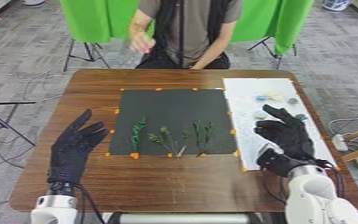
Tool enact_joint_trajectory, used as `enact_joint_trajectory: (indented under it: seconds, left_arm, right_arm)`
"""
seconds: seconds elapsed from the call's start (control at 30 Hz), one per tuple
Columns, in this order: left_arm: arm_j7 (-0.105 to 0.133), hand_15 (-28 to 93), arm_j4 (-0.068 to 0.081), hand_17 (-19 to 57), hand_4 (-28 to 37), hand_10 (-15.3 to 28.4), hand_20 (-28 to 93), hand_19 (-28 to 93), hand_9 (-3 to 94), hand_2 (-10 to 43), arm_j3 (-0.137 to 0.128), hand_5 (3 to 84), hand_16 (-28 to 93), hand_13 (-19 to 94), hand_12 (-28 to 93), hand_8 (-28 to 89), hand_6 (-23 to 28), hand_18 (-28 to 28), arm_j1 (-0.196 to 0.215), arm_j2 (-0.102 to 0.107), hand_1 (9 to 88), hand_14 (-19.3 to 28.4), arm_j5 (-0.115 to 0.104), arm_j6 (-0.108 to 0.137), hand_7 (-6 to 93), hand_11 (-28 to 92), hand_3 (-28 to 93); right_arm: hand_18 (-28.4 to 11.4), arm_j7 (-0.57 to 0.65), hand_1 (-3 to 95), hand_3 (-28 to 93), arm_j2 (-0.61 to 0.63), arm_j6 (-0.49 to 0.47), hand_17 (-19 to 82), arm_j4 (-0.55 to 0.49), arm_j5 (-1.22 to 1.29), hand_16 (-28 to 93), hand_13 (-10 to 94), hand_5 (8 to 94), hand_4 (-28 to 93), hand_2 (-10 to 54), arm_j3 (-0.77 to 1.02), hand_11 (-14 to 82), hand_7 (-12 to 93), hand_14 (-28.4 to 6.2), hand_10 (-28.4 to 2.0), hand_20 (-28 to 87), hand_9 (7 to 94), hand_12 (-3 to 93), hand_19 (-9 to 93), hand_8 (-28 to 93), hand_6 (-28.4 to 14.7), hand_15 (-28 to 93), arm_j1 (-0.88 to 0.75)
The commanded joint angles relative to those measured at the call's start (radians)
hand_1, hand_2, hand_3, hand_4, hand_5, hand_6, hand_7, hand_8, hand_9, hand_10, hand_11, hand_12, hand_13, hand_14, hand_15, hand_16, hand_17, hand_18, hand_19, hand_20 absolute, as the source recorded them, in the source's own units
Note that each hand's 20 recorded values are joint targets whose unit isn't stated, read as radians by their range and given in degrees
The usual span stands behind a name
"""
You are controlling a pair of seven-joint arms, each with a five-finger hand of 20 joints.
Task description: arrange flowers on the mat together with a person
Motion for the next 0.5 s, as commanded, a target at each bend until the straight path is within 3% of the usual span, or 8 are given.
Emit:
enact_joint_trajectory:
  seconds: [0.03,0.1,0.2,0.4,0.5]
  left_arm:
    - [0.009,54,0.004,-3.5,-26.7,19.7,-1,67,37.9,8.4,0.005,35.0,-9,30,12,-9,8.0,25.5,0.007,0.009,22.4,25.3,-0.014,0.002,12.7,28,75]
    - [0.009,53,0.004,-3.5,-26.8,19.7,-1,67,37.9,8.4,0.006,35.0,-9,30,11,-9,8.0,25.5,0.008,0.014,22.4,25.3,-0.011,0.006,12.7,28,75]
    - [0.013,53,0.001,-3.5,-26.8,19.7,-1,67,37.9,8.4,0.003,35.1,-9,30,12,-9,8.0,25.5,0.011,0.015,22.4,25.3,-0.015,0.007,12.6,28,75]
    - [0.027,53,0.0,-3.5,-26.8,19.6,-1,67,38.0,8.4,0.01,35.1,-9,30,12,-9,8.0,25.5,0.002,0.028,22.5,25.3,-0.018,0.014,12.7,28,75]
    - [0.029,53,0.001,-3.5,-26.8,19.6,-1,67,37.9,8.4,0.013,35.0,-9,30,12,-9,8.0,25.5,-0.004,0.025,22.5,25.4,-0.017,0.012,12.7,28,75]
  right_arm:
    - [-23.2,0.418,27.7,79,0.106,0.191,15,0.017,-0.527,11,54,50.1,-27,4.1,-0.09,39.9,21,-14.7,-16.5,20,58.8,18.4,63,-16,2.6,66,0.115]
    - [-23.1,0.627,28.4,79,0.116,0.12,15,0.033,-0.712,11,55,49.2,-28,3.0,-0.125,40.5,21,-14.5,-16.4,19,58.6,18.2,64,-16,2.8,66,0.2]
    - [-23.1,0.788,28.7,79,0.138,0.067,13,0.074,-0.867,11,52,47.3,-28,2.6,-0.189,41.1,22,-14.5,-16.7,19,56.2,18.0,63,-16,3.0,67,0.302]
    - [-23.3,0.902,29.1,76,0.166,0.007,13,0.123,-1.032,10,53,46.5,-27,2.6,-0.272,41.2,21,-15.2,-17.4,19,56.6,17.5,64,-16,2.7,68,0.404]
    - [-23.7,0.932,29.1,76,0.171,-0.011,13,0.141,-1.061,10,53,46.5,-27,2.3,-0.304,40.8,21,-15.4,-17.7,19,56.9,17.2,64,-16,2.6,68,0.447]
